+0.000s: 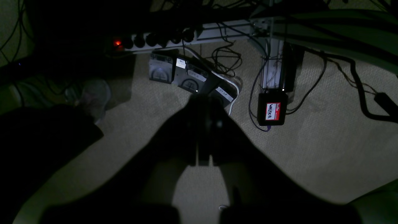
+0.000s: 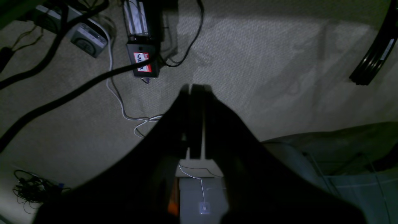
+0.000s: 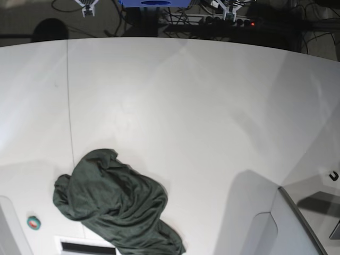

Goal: Layout the t-shirt on the table in an organized manner, then fold the t-shirt properly

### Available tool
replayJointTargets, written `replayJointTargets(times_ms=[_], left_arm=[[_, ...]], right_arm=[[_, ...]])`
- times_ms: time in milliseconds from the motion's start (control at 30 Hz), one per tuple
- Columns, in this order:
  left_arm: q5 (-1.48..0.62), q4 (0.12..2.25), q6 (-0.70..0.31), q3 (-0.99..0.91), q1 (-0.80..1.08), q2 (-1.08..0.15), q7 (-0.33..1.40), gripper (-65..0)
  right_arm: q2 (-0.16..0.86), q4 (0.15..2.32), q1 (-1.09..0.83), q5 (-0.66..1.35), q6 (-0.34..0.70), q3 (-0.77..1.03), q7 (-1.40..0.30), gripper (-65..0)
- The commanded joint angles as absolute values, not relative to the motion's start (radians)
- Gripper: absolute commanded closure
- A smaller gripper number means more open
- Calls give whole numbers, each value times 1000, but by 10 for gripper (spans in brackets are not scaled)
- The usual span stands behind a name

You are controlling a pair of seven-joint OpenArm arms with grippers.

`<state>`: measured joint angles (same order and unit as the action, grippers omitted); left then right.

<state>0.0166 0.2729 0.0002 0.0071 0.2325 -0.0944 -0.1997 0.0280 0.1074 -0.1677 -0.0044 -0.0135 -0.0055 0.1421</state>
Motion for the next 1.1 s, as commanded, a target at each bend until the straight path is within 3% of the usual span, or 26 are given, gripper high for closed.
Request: replayJointTargets(times_ms=[0,567,700,933,1067], left_arm=[[12,274,5,5,242,-97,-211,0],[12,275,5,5,245,-102,-211,0],[12,369,5,5,318,-120,-213,0],[12,670,5,5,521,-160,-213,0],[12,846,5,5,625,-205,-213,0]], right_arm=[[30,107,-176,-4,-7,-2,143,-9],[30,110,-177,-2,-7,1,143,-8],[30,127,-217,1,-8,4,148,-8],[30,427,-420,1,-12,5,131,-6],[30,667,-516,1,-12,5,-25,-6]])
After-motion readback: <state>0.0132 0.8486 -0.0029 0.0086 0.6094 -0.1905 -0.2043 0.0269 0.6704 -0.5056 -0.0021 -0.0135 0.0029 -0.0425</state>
